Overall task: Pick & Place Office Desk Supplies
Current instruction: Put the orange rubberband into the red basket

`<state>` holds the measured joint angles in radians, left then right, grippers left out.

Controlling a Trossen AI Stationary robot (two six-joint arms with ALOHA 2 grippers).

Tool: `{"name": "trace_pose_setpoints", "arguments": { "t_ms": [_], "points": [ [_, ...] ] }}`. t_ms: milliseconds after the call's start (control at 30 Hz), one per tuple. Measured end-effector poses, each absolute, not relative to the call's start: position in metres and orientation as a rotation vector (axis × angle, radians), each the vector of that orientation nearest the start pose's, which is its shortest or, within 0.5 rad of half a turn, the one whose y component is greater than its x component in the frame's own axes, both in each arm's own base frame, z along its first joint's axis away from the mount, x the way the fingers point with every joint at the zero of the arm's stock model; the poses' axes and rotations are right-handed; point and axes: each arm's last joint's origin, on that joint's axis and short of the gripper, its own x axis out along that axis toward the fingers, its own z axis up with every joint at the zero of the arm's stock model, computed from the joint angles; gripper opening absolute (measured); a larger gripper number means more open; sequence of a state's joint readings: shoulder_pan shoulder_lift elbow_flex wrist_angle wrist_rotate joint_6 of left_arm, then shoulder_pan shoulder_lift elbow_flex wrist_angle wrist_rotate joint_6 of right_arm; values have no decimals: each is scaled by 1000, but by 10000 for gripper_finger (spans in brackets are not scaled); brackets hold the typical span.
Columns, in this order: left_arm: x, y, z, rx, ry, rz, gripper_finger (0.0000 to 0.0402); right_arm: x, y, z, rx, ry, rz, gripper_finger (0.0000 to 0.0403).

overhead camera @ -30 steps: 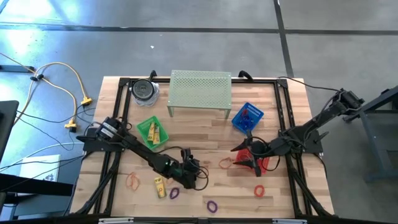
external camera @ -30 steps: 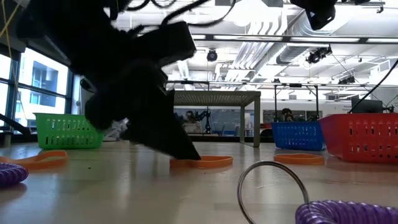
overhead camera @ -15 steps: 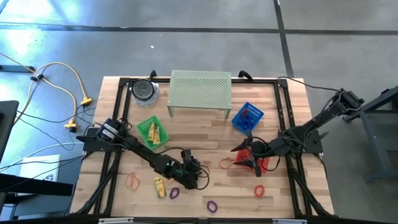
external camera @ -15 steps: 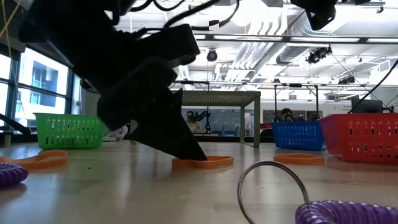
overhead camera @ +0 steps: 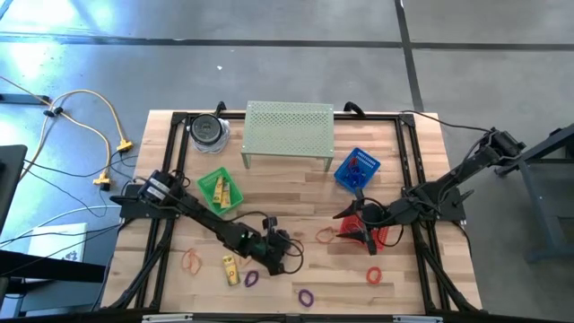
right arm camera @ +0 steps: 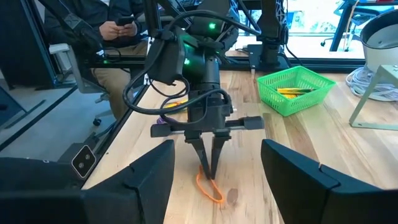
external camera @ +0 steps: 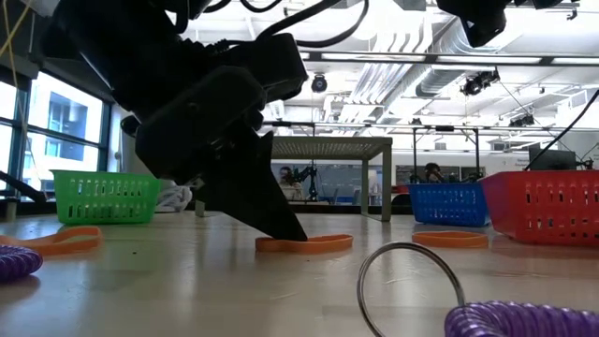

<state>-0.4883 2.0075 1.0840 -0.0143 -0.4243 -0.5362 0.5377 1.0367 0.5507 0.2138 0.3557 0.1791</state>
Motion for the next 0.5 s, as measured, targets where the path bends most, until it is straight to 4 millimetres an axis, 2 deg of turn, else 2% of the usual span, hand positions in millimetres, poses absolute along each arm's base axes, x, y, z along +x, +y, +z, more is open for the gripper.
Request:
{"name": "trace_pose_setpoints", "arguments": {
  "t_ms": [167,500],
  "points": [
    [343,-171,108,-103,816,175,2,196,105,244,60,261,158,229],
    [343,-173,126,-110,758,188,1,195,105,243,57,267,158,229]
  ]
}}
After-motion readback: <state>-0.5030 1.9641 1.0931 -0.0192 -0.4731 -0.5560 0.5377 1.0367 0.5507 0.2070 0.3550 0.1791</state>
